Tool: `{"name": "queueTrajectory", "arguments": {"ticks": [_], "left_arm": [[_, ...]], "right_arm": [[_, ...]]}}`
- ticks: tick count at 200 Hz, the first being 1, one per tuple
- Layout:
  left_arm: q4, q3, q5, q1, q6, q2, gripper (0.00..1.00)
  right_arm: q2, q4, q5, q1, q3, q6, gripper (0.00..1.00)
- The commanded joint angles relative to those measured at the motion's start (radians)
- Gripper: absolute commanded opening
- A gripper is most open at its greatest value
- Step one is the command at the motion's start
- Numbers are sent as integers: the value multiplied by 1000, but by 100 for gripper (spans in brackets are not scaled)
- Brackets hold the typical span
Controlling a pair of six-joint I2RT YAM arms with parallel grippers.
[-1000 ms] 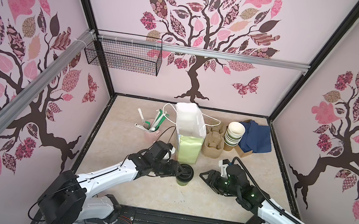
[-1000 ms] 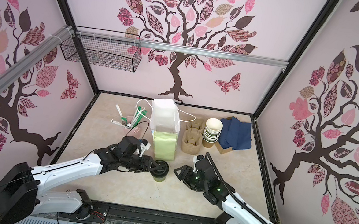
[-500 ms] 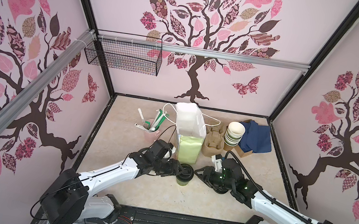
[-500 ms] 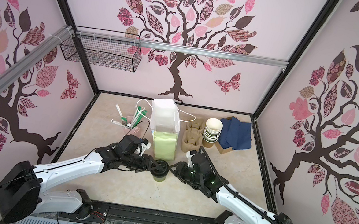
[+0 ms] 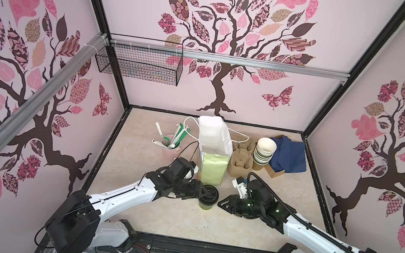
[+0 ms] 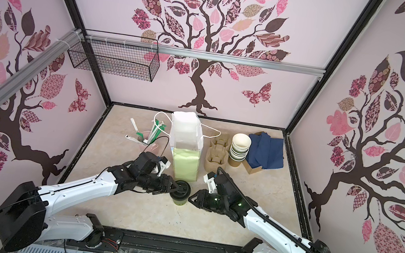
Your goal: Pack the takeout coffee
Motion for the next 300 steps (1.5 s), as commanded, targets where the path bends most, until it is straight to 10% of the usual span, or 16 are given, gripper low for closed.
{"name": "queueTrajectory", "arguments": {"ticks": [1,257,300], "left_arm": [[-88,3,-27,1,13,10,56],[-59,-22,-21,1,3,19,54],[-66,-12,-16,1,4,8,54]], "right_arm": [[15,74,-34,3,16,31,40],[165,-187,192,9,-12,-34,27],[-68,132,42,-7,-72,199,40]]}}
